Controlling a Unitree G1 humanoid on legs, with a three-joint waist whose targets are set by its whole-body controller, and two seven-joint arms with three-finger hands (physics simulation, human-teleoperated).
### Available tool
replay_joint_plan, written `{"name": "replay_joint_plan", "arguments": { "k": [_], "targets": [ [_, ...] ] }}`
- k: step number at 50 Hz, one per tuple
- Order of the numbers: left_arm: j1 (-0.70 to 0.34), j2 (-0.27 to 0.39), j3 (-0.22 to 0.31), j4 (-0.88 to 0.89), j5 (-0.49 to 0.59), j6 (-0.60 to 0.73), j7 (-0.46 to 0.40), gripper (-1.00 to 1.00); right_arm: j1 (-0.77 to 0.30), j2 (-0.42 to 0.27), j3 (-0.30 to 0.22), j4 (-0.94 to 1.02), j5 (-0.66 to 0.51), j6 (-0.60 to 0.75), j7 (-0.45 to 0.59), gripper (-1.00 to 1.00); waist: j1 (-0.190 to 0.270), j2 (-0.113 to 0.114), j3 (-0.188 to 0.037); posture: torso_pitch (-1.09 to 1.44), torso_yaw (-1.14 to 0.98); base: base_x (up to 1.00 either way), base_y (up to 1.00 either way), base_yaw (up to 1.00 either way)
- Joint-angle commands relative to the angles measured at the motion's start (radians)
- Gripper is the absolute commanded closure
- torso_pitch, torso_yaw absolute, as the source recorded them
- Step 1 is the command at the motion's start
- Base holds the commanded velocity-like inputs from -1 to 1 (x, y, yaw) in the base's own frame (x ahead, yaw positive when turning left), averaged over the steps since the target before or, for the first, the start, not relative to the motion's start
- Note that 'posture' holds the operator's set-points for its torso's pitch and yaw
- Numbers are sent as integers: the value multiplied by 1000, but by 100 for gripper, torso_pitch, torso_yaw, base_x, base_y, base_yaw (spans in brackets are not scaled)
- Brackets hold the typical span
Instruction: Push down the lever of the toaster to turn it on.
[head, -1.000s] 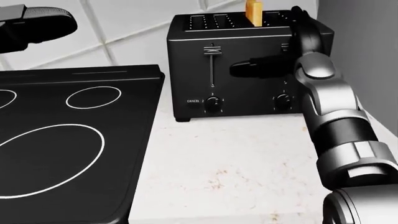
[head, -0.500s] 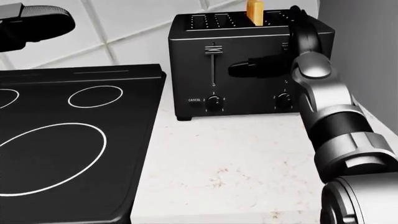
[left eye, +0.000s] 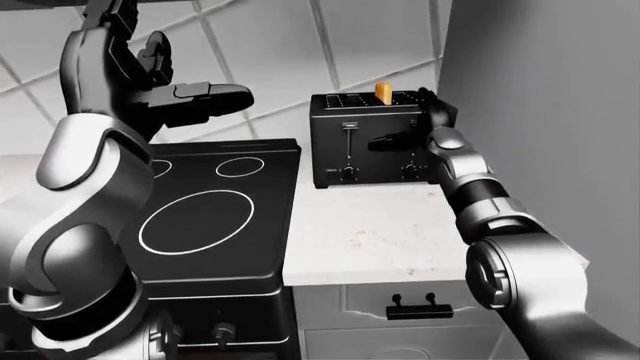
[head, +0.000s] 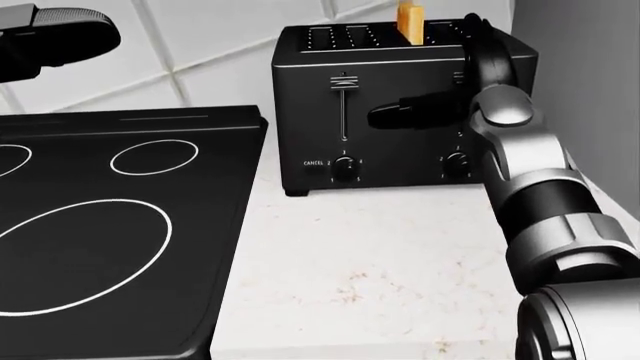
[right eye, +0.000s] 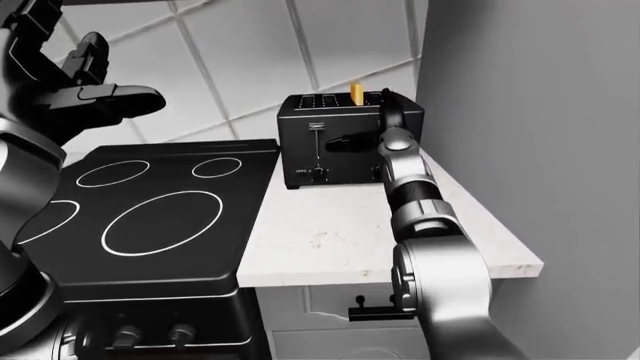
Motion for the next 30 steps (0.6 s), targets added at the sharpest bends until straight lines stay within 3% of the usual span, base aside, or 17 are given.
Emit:
{"name": "replay_joint_plan", "arguments": {
  "k": [1, 30],
  "targets": [
    [-29, 10, 9, -10, 3, -24, -1, -100, -28, -6, 0, -19, 2, 4, 3, -100, 0, 2, -5, -47, 0, 0, 0, 0],
    [-31, 11, 10, -12, -3, -22, 5, -100, 19, 2, 2, -5, -11, 1, -1, -100, 1, -2, -8, -47, 0, 0, 0, 0]
  ]
}}
